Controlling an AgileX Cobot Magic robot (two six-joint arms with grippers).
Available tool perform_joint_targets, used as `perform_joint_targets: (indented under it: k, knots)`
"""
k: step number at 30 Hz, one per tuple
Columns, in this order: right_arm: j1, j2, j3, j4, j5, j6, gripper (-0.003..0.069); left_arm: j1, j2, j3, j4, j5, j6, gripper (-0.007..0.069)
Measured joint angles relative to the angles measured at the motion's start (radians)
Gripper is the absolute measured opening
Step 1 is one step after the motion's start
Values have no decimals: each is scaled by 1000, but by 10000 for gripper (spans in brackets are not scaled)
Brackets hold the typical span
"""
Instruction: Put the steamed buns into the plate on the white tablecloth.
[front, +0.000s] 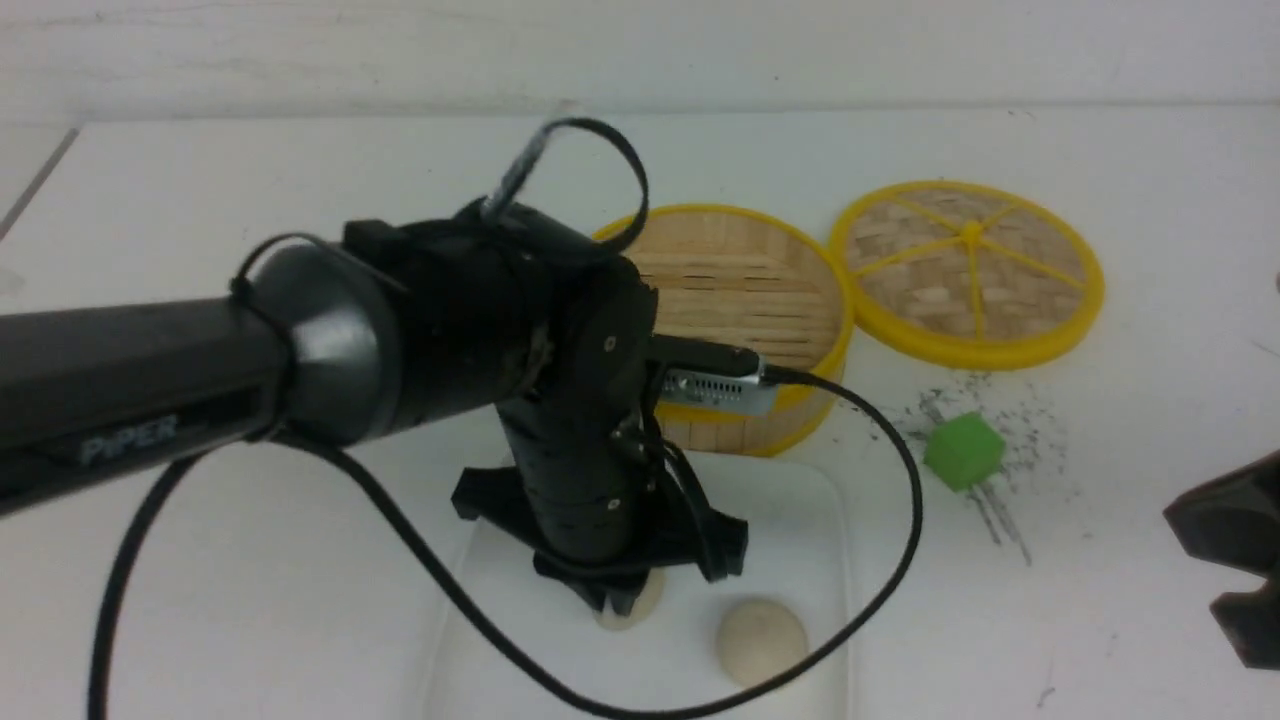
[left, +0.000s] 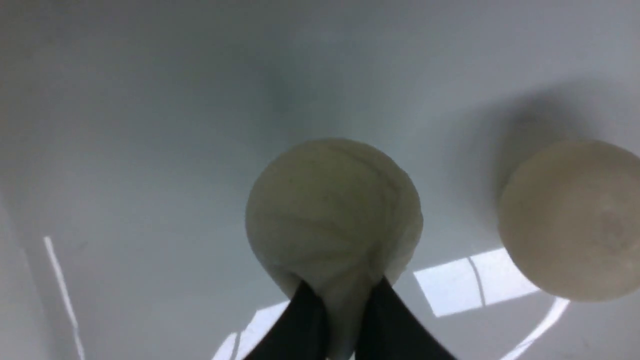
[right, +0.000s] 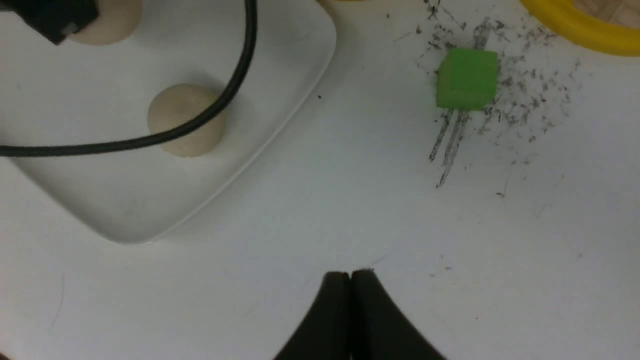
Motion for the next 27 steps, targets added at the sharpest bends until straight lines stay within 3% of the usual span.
perform_joint_targets:
  k: [9,13,19,22,27]
  knots:
    - [0,-14,-52,-10,7,-1,13,0,16,1,5,-40,-45,344]
    - [0,-81,-106,-64,85,-1,15,0,-41,-13,22,-35,-46,377]
    - [0,-330,-123,-119,207,-1,17,0,-166,-22,84,-9,-46,365]
    - [0,-432,-82,-132,149,0,18,0,-187,-22,95,9,-46,340]
    - [0,-618,269,-137,-326,16,-6,0,-204,-22,100,10,-46,181]
